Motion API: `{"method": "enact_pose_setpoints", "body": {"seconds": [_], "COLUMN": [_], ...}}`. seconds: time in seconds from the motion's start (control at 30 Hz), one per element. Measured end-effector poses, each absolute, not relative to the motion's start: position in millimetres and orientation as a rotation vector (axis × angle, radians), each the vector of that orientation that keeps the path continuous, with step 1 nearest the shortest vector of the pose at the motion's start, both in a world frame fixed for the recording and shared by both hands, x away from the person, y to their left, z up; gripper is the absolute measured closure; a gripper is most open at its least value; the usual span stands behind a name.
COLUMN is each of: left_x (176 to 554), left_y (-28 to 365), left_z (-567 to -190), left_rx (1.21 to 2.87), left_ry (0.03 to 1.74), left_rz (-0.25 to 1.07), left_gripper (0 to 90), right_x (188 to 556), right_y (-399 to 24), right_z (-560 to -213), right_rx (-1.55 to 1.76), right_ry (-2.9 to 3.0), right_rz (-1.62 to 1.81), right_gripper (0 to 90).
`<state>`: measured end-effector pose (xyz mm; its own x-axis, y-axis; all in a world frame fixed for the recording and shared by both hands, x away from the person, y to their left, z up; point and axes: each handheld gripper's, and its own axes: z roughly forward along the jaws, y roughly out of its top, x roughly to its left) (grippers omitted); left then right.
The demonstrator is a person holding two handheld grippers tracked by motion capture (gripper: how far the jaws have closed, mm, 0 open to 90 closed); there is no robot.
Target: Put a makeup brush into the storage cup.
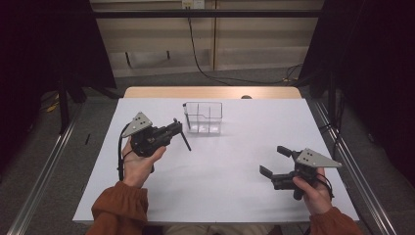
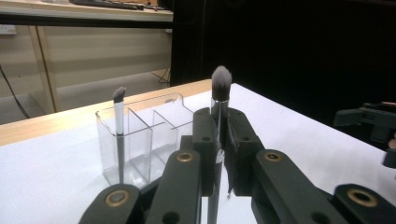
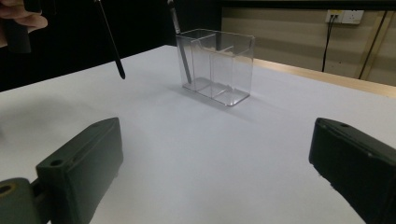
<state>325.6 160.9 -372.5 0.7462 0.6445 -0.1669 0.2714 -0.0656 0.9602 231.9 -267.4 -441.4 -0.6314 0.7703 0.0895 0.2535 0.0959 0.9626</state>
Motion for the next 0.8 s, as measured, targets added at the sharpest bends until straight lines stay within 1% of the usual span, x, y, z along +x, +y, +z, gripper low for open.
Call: {"method": "enact_pose_setpoints", "body": {"seconds": [0.33,0.8], "left_x": [337.1,355.4], "left_y": [161.4,145.6], "left_z": [-369.7,-354.8], "left_rx": [1.637,1.618], "left_ry": [0.774,0.757], "left_rz": [0.386,0.449], "left_gripper": [84.1,84.1], "right_x": [226.3,227.1], "right_y": [-271.7,-269.5], "right_z": [-445.8,-446.9], "right_rx": [1.015,1.001], "right_ry": [1.926,1.94], "right_rz": [1.565,1.571], "right_gripper": [1.9,1.7]}}
